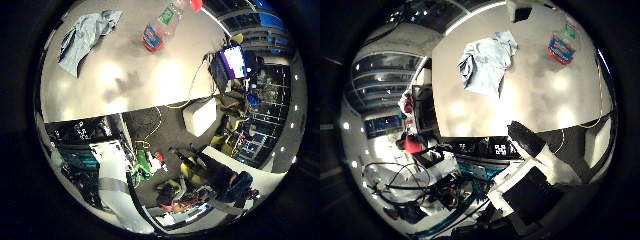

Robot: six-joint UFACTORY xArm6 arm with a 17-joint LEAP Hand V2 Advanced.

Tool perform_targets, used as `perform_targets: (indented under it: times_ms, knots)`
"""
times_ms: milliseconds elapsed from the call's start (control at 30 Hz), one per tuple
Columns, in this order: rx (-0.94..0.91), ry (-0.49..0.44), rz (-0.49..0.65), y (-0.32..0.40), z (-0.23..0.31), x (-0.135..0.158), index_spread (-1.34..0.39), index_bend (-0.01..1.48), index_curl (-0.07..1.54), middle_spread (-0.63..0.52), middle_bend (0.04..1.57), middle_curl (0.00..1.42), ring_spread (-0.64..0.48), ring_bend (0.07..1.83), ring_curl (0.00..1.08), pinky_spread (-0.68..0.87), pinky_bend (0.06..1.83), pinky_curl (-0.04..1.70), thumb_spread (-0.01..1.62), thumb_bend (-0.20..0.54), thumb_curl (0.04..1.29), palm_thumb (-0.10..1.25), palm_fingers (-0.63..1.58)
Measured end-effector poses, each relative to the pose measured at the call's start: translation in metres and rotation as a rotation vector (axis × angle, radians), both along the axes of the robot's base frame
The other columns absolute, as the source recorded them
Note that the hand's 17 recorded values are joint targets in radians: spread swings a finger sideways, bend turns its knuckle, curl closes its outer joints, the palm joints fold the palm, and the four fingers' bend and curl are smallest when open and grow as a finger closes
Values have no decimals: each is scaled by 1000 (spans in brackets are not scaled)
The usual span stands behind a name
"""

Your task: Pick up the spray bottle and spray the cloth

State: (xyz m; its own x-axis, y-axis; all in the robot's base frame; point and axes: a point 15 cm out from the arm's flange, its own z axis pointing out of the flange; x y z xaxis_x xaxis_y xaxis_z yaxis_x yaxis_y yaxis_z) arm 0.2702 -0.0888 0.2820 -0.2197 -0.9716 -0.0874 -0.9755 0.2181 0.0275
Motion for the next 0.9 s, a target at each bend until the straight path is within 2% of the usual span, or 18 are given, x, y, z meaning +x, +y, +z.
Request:
perform_targets:
  times_ms: [167, 333, 400, 633, 900]
  knots:
    - [112, -106, -103, -34, 9, -4, -388, 185, 372, 61, 181, 260, 173, 195, 222, 403, 303, 320, 1110, -19, 406, 794, 149]
    - [217, -315, -198, -78, 14, -9, -367, 172, 353, 58, 184, 272, 172, 202, 234, 411, 313, 321, 1102, -25, 402, 772, 170]
    - [241, -360, -253, -92, 4, -14, -340, 147, 339, 60, 188, 276, 173, 212, 240, 411, 327, 324, 1100, -32, 397, 745, 156]
    - [336, -465, -339, -126, -25, -27, -267, 143, 288, 99, 185, 284, 175, 272, 263, 399, 410, 337, 1083, -33, 347, 617, 82]
    - [440, -507, -395, -148, -60, -26, -247, 144, 261, 122, 193, 300, 182, 302, 271, 393, 472, 340, 1040, -42, 290, 458, 27]
